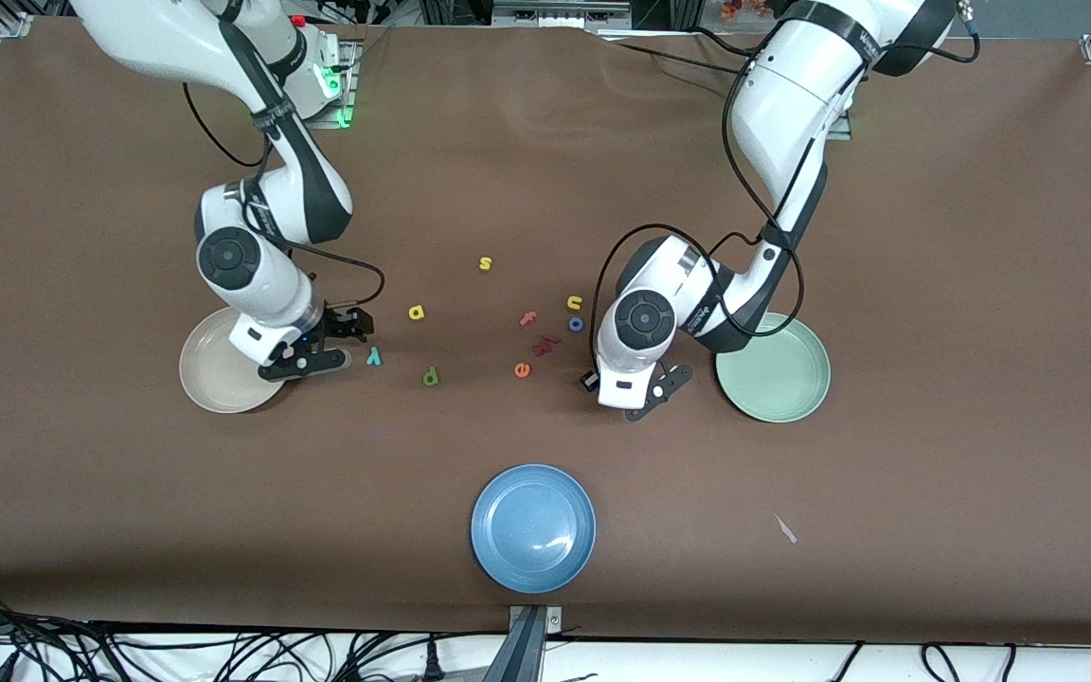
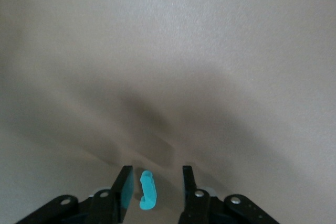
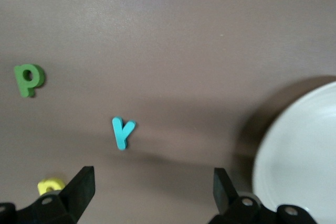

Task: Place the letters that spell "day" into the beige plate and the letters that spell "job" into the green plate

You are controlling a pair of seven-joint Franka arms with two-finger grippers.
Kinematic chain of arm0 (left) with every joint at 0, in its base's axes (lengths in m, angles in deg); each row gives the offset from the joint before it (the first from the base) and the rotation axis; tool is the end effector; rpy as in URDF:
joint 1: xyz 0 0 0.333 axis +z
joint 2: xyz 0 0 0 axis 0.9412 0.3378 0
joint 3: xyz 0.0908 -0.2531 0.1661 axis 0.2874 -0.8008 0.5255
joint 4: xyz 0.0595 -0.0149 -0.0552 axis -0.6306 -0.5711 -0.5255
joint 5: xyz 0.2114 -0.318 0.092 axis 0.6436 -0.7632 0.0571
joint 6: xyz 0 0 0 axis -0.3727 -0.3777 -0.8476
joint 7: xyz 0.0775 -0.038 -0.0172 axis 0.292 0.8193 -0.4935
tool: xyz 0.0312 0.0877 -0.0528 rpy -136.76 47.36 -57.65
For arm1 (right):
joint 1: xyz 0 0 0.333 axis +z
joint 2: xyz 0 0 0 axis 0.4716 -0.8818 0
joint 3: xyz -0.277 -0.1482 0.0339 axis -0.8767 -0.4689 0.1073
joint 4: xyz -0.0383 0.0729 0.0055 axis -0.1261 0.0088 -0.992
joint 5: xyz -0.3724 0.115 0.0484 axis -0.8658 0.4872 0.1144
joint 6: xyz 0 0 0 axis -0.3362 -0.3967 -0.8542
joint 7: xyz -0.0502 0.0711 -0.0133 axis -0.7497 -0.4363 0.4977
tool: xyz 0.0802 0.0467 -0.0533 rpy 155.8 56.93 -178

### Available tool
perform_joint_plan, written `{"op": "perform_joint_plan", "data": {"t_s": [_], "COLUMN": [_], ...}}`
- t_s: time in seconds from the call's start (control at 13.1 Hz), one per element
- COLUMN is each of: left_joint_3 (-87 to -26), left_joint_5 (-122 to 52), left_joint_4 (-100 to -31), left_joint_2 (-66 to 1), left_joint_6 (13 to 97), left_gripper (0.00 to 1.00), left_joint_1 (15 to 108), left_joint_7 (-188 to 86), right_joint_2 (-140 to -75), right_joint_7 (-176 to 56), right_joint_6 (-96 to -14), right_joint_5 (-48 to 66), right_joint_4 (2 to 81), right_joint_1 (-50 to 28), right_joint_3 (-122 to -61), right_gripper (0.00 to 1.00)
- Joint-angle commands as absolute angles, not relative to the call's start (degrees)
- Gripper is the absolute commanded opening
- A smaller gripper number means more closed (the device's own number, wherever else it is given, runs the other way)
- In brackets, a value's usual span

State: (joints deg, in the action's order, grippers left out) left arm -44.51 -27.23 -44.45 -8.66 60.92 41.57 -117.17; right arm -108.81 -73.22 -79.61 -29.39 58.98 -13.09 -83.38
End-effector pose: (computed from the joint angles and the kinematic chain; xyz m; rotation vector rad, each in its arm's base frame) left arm 0.6022 -0.4038 0.1893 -2.9368 -1.0648 0.2045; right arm 0.5713 0.1828 0.2294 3.1241 0.2947 -0.0264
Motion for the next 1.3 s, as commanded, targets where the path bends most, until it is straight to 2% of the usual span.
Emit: {"op": "perform_joint_plan", "data": {"t_s": [0.0, 0.08, 0.23, 0.31, 0.38, 0.54, 0.77, 1.0, 1.23], "left_joint_3": [-44.38, -44.38, -44.38, -44.38, -44.38, -44.38, -44.38, -44.29, -44.21], "left_joint_5": [-26.61, -26.61, -26.61, -26.61, -26.61, -26.78, -26.34, -26.08, -25.99], "left_joint_4": [-46.65, -47.09, -47.18, -47.18, -47.18, -46.39, -46.12, -46.12, -46.65], "left_joint_2": [-9.08, -9.25, -9.34, -9.26, -9.34, -9.61, -12.75, -18.03, -20.76], "left_joint_6": [60.62, 60.62, 60.71, 60.71, 60.62, 60.18, 52.21, 41.32, 35.58], "left_gripper": [0.38, 0.35, 0.21, 0.04, 0.00, 0.00, 0.00, 0.00, 0.00], "left_joint_1": [40.20, 40.20, 39.59, 39.59, 39.93, 41.07, 43.71, 48.71, 54.68], "left_joint_7": [-119.41, -120.02, -120.11, -120.29, -120.46, -120.11, -118.28, -107.50, -97.20], "right_joint_2": [-112.04, -112.66, -113.89, -114.51, -115.04, -116.97, -118.11, -118.99, -119.08], "right_joint_7": [-78.48, -79.89, -81.65, -82.45, -82.89, -83.07, -85.26, -85.70, -85.62], "right_joint_6": [-81.42, -81.51, -81.68, -82.64, -83.52, -83.62, -83.44, -83.09, -83.00], "right_joint_5": [-29.09, -29.09, -29.01, -29.01, -29.01, -28.92, -28.74, -28.65, -28.65], "right_joint_4": [56.71, 56.17, 55.91, 55.82, 55.64, 54.06, 52.75, 51.51, 51.42], "right_joint_1": [-11.19, -10.65, -10.65, -10.65, -10.65, -10.65, -10.56, -10.12, -10.12], "right_joint_3": [-83.42, -83.42, -83.42, -83.42, -83.42, -83.42, -83.42, -83.42, -83.42], "right_gripper": [1.00, 1.00, 0.99, 0.97, 0.95, 0.94, 0.87, 0.71, 0.52]}}
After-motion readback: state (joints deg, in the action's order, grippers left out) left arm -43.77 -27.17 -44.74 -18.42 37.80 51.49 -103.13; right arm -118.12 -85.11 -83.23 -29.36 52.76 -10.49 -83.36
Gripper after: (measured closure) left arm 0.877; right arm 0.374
